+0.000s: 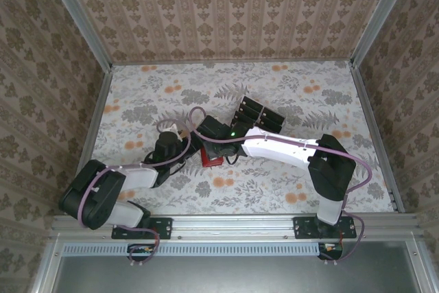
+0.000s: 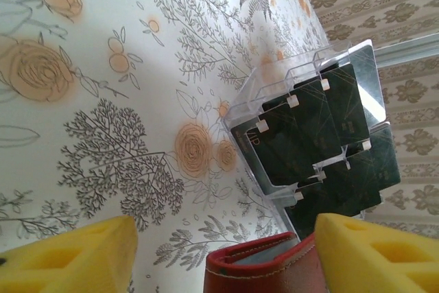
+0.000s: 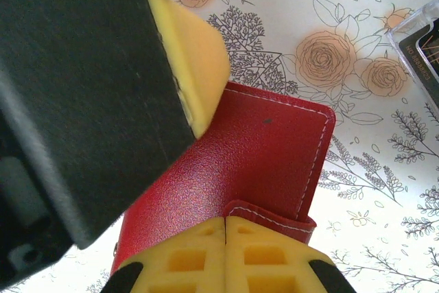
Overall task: Put the credit cards into the card holder
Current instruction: Open the button on the card holder.
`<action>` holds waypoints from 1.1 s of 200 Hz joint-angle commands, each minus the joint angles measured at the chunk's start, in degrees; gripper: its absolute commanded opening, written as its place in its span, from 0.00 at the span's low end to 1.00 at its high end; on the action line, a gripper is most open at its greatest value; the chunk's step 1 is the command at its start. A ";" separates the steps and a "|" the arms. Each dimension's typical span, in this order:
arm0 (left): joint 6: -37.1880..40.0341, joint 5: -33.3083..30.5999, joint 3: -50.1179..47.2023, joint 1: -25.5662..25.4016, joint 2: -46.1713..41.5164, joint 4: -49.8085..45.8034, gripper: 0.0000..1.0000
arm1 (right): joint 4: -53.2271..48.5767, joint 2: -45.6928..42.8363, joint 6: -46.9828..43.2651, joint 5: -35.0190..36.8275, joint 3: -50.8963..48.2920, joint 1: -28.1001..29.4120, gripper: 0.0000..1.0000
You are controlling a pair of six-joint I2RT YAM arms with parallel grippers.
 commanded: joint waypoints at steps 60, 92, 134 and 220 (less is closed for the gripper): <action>-3.17 -3.53 -1.95 -2.88 4.39 10.94 0.13 | 0.69 -0.80 0.16 0.24 -0.40 -0.78 0.00; -2.16 -4.96 -1.83 -2.88 3.50 9.86 0.00 | -0.22 -2.06 -0.09 3.32 -2.98 -1.49 0.00; 1.12 -6.87 -1.77 -2.88 -0.47 5.47 0.00 | -0.12 -5.72 0.45 5.03 -8.20 -4.07 0.00; 7.13 -6.56 0.34 -2.88 -6.10 -1.40 0.00 | 4.41 -8.97 3.51 0.27 -11.37 -6.09 0.35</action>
